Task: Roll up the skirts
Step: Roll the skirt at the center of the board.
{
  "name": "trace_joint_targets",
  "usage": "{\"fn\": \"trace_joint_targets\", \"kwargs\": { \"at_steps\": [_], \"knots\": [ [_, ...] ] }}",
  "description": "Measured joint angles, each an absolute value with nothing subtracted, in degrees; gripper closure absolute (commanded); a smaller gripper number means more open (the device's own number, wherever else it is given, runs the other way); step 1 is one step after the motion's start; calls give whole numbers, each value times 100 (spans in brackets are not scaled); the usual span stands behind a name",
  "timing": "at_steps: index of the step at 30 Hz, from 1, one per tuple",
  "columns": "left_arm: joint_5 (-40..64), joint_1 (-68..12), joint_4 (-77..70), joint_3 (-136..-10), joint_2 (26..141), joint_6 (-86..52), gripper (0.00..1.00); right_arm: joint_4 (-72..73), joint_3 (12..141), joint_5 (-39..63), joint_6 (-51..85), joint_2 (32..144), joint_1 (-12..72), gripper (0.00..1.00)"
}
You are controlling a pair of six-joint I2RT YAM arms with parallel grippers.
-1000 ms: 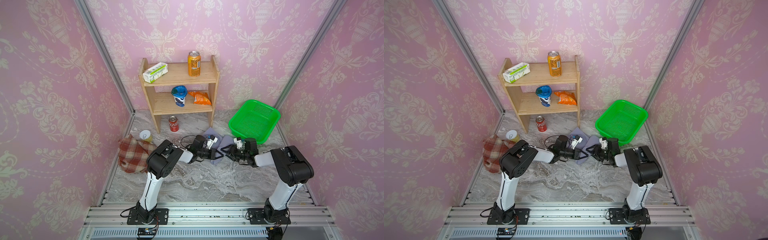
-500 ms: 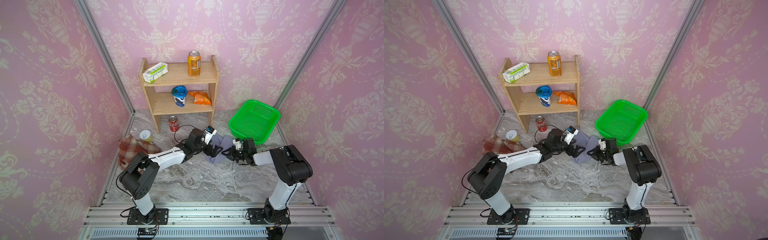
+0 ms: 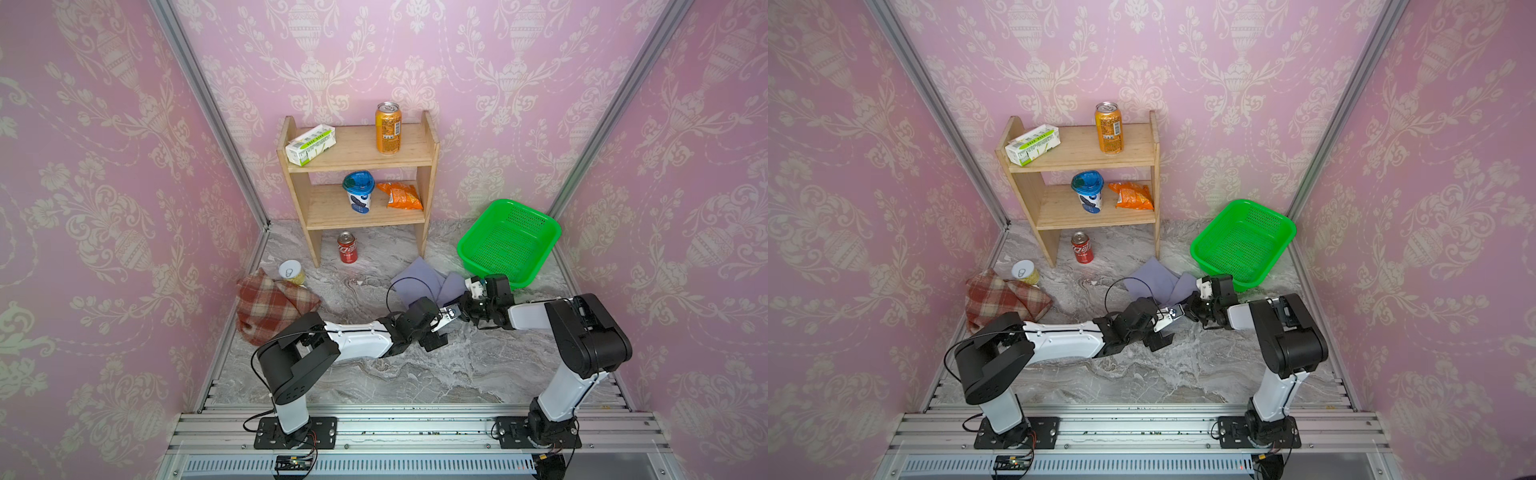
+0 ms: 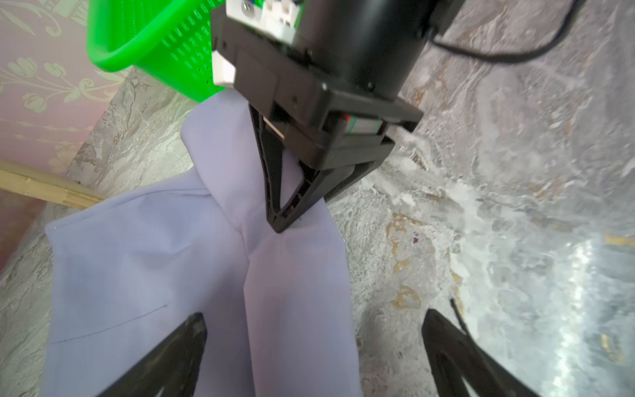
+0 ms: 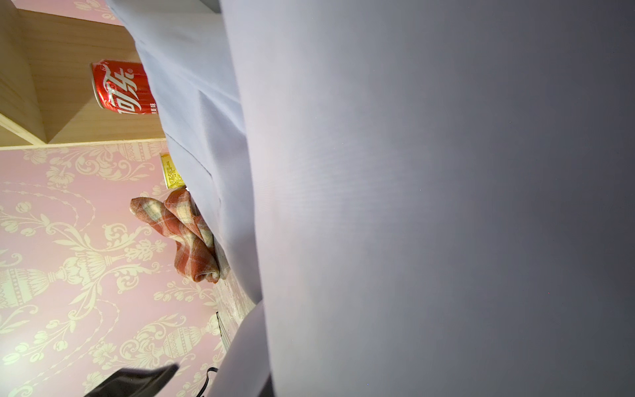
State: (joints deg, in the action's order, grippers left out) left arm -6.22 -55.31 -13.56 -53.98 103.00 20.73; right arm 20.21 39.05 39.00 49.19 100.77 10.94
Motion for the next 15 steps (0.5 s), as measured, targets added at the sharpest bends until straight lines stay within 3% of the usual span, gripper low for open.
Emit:
{"fn": "trace_joint_targets", "kwargs": {
  "at_steps": [6,8,9,15],
  "knots": [
    [-961,-5655,-1293,-5653,10864,2307,8,1905,3905,3913,4904,10031,1094,89],
    [-1157,-5686,-1315,-5798,10989,2351,16,1859,3905,3918,4877,10025,1092,90],
    [-1264,-5690,-1317,-5852,11041,2373,21,1846,3907,3918,4858,10025,1094,90],
    [-1837,-5693,-1313,-5966,11231,2506,75,1717,3907,3931,4777,9950,1090,89]
  ]
}}
